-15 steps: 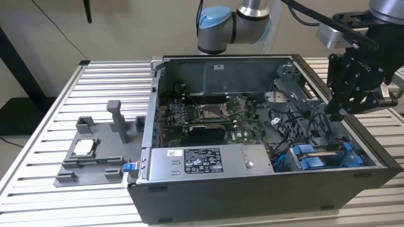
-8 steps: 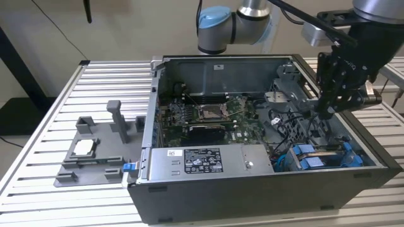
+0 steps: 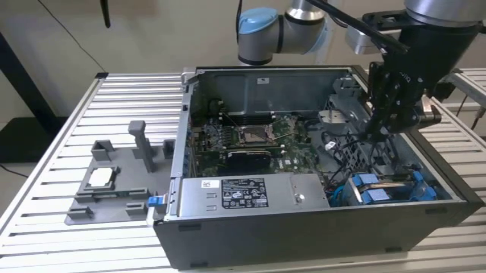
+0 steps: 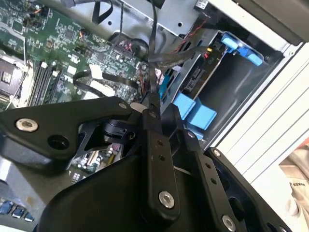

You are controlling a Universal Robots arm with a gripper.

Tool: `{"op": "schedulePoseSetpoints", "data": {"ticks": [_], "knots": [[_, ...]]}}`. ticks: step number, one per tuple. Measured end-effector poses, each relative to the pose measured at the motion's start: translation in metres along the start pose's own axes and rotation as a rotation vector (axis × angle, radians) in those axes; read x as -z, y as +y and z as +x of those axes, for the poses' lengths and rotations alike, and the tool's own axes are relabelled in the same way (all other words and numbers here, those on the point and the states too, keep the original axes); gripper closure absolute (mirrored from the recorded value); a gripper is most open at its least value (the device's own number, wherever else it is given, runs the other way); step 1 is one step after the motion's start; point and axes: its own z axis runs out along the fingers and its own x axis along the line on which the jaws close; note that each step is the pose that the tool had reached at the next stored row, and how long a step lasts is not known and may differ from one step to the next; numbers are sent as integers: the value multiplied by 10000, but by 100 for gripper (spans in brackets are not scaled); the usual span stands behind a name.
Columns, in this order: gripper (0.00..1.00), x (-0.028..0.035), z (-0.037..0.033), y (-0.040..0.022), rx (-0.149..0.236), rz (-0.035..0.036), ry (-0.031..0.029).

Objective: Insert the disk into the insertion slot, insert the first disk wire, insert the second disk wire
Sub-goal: 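Insert the second disk wire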

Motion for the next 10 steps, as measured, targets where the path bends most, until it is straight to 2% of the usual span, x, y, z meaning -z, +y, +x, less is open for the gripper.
{"op": "schedulePoseSetpoints", "data": {"ticks": [7,10], "knots": [[73,53,-4,30,5,106,-6],[73,57,-4,64,10,225,-9]]}}
